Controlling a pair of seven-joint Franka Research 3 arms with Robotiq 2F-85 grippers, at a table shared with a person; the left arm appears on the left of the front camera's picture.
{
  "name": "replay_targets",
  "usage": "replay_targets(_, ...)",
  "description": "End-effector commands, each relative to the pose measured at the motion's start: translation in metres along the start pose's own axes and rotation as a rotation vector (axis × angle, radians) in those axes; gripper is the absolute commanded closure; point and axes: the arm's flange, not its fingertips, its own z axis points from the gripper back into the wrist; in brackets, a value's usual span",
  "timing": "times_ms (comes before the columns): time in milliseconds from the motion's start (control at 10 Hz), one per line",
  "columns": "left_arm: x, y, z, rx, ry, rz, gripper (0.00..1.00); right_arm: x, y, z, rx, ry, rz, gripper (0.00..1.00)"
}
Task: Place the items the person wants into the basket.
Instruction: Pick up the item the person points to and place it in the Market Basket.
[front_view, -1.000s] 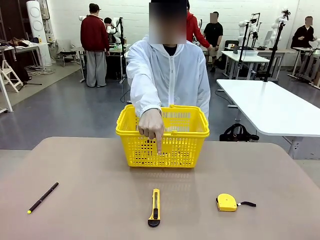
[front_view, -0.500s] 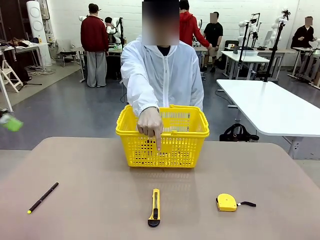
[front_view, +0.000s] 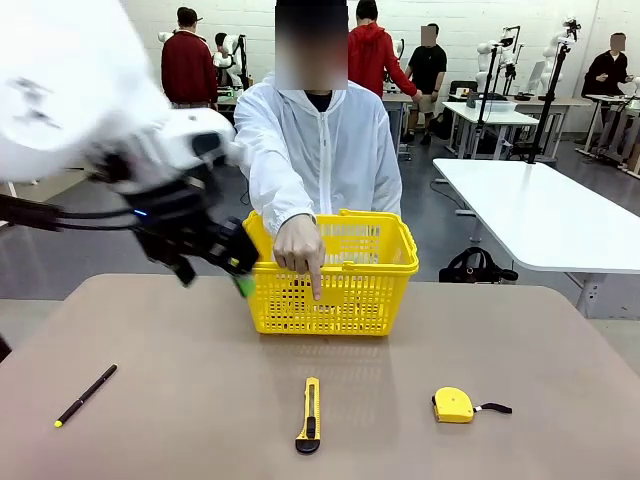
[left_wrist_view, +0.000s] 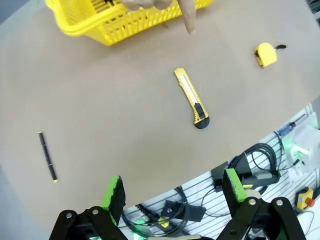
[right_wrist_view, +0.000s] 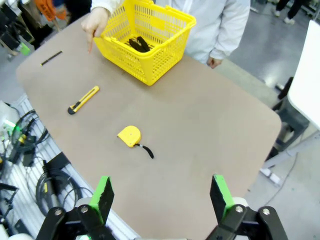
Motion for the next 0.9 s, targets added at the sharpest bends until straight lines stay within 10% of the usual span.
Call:
replay_targets(0, 0.037, -0.026, -0.022, 0.09, 0.055, 0.089, 0.0, 0.001, -0.001, 0.0, 0.004, 0.008, -0.004, 0.0)
replay_targets(800, 0.057, -0.069, -0.167, 0.105, 0.238, 0.178, 0.0, 0.001, -0.001, 0.0, 0.004, 0.008, -0.004, 0.0)
